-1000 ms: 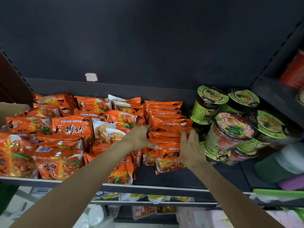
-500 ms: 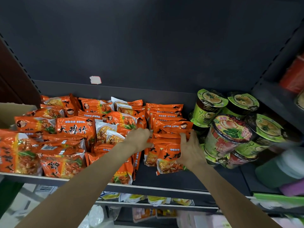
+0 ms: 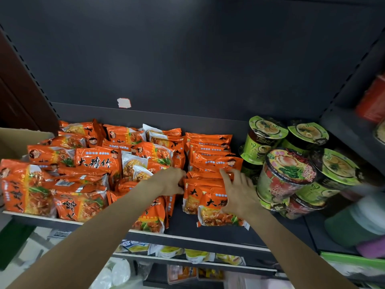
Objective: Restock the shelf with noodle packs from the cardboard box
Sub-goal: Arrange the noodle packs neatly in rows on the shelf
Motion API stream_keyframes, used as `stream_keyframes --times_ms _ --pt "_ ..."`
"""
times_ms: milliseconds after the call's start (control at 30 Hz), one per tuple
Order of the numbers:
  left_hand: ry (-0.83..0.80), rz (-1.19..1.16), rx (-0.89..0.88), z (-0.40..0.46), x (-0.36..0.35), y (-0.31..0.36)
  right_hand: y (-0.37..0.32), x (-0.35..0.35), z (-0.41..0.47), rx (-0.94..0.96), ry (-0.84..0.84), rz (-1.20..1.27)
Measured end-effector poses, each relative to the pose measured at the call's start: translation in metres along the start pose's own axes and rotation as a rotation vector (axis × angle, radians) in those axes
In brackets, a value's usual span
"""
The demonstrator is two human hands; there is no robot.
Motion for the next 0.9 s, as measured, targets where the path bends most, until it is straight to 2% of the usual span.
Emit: stream_keyframes --times_ms 167,300,433,533,633,733,900 --pt "0.106 0.090 0.069 0.002 0.010 -0.002 -0.006 0.001 0.001 0.002 0.049 -0.003" --pt "0.149 -0.076 0.105 0.001 0.005 -0.010 -0.014 -0.002 0.006 -0.012 0.115 0.018" --pt "0.085 -0.222 0.082 -0.003 0.004 -0.004 -0.018 -0.001 0.005 -0.035 0.135 -0.010" --pt "0.085 -0.086 0.061 -0.007 0.007 0.003 -0.008 0.002 -0.004 -0.107 0.127 0.056" --pt "0.085 0.063 0.074 -0.015 0.006 0.010 0.001 -0.005 -0.007 -0.127 0.037 0.211" --pt "0.067 0.065 0.070 -0.018 0.007 0.017 0.003 -0.011 -0.005 -0.098 -0.022 0.356" --pt "0.116 0.136 0.043 -0.011 0.004 0.030 -0.006 -0.019 0.003 -0.106 0.020 0.505"
Point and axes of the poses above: each hand's wrist, its own z-axis towards the middle knuckle, its own x-axis out of the back of the hand, y = z × x, the point moved 6 cm from there along z, towards the middle knuckle, and after that the axes turned 14 degrees about z, right-handed, at the moved point
